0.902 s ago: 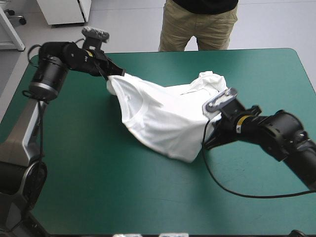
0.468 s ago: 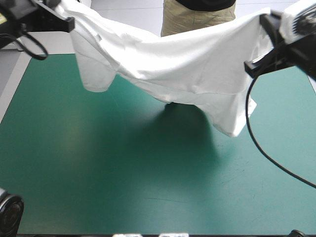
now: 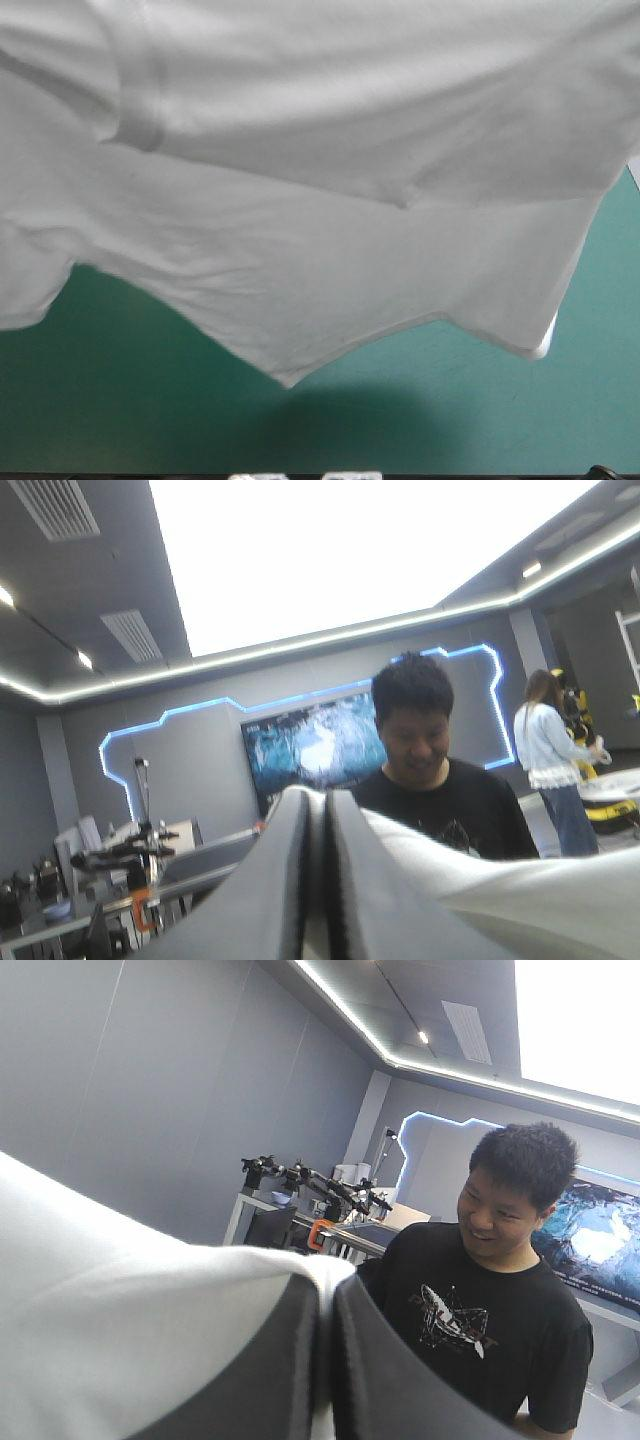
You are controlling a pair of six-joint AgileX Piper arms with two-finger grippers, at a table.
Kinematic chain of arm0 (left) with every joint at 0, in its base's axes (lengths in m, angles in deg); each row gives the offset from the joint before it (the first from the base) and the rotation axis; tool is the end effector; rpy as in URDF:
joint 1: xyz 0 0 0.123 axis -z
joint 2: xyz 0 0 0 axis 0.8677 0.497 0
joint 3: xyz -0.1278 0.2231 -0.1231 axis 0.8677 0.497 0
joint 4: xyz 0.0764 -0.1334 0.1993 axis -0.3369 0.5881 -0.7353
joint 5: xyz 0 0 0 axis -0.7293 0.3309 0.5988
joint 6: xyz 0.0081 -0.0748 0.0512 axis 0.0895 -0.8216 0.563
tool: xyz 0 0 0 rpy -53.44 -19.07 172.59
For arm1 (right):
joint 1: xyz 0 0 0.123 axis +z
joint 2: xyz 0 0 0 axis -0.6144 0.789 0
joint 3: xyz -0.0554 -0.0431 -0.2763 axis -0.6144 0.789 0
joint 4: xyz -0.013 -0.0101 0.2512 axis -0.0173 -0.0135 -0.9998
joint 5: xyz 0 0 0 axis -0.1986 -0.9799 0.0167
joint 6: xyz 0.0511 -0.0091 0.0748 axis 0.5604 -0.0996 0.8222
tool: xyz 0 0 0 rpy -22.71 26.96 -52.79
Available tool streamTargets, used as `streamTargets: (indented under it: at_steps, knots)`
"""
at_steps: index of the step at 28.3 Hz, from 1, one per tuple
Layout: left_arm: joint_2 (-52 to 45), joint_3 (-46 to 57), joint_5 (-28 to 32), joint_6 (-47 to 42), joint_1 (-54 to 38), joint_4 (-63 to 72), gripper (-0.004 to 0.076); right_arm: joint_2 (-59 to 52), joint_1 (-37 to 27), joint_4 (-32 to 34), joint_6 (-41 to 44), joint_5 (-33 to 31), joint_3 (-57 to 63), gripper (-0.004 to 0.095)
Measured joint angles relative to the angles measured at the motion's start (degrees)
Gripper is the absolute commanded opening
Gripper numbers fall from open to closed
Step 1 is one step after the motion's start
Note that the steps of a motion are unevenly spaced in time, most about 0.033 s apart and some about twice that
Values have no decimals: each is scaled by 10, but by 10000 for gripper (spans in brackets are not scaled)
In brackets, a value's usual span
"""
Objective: Fold the cloth
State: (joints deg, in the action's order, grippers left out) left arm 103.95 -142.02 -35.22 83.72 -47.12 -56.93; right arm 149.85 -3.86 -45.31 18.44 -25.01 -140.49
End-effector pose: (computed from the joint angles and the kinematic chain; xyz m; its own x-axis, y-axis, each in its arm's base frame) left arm 0.0185 -0.0114 0.6969 0.5185 0.1285 -0.8454 0.1691 0.9537 0.2487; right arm 0.0293 0.0132 0.6795 0.4432 -0.0964 -0.8912 -0.3877 0.8758 -0.2875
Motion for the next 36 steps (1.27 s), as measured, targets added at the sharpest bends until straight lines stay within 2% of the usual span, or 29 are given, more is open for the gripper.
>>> streamTargets:
  at_steps: [5, 10, 14, 18, 20, 26, 36]
  knots:
    - [-10, -1, -4, 4, 0, 1, -9, 13, 0, 2, 3, -51, -2, 2]
    - [25, 62, -45, 4, 0, -1, -9, 71, 0, 23, 17, -128, -2, 1]
    - [67, 151, -62, 2, 0, -1, -9, 130, 0, 52, 31, -128, 30, 0]
    - [121, 251, -50, 2, 0, -16, -9, 191, -13, 79, 48, -120, 124, 0]
    - [154, 294, -39, 2, 0, -23, -9, 226, -31, 58, 51, -98, 173, 0]
    - [268, 346, -2, 0, 0, -57, -9, 338, -109, -72, 15, -5, 274, 0]
    - [436, 349, 118, -44, -7, -101, -9, 515, -224, -235, -75, 109, 209, -17]
